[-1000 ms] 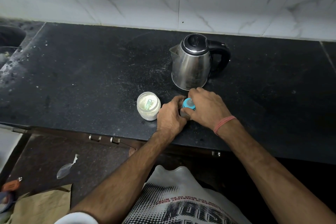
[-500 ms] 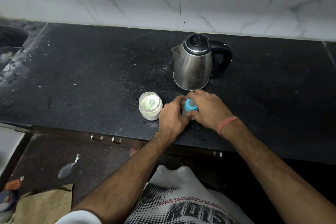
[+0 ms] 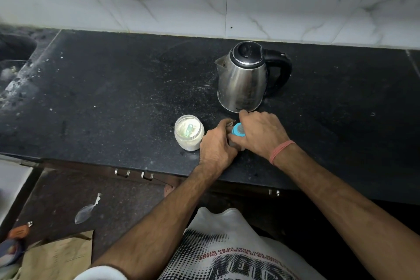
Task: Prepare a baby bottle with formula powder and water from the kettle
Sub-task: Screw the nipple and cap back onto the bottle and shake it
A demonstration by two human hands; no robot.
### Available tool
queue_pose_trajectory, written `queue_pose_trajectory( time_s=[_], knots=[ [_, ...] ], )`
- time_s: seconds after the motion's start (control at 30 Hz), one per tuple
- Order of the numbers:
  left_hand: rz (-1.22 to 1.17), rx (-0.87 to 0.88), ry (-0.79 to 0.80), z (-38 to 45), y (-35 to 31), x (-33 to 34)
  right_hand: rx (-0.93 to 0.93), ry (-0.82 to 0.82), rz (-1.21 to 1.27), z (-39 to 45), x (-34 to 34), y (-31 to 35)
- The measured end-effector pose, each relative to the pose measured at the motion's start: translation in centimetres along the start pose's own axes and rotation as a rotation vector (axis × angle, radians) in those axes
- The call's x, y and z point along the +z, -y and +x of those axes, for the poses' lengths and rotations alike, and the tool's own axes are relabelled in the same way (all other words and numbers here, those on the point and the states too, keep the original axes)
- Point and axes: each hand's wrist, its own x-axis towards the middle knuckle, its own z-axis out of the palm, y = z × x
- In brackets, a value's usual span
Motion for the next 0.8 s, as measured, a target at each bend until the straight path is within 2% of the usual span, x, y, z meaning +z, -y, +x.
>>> queue_pose_trajectory(
  time_s=[0.23, 0.37, 0.47, 0.6, 0.67, 0.8],
  knots=[
    [0.040, -0.011, 0.015, 0.1, -0.2, -0.2, -0.147, 0.047, -0.002, 0.1, -0.3, -2.4],
    [0.069, -0.029, 0.017, 0.1, -0.4, -0.2, -0.189, 0.003, -0.013, 0.5, 0.4, -2.6],
    [0.079, -0.057, 0.029, 0.3, -0.2, 0.0, -0.170, -0.013, -0.016, 0.9, 1.0, -2.8],
    [0.074, -0.080, 0.024, 0.7, 0.1, 0.1, -0.052, -0.089, -0.012, 1.1, 2.0, -1.6],
    [0.098, -0.056, 0.026, 0.7, 0.1, 0.1, 0.005, -0.149, 0.008, 0.9, 2.7, -1.2],
    [0.128, -0.001, 0.052, 0.7, -0.2, -0.4, -0.009, -0.154, 0.064, 0.8, 3.3, -1.7]
  ],
)
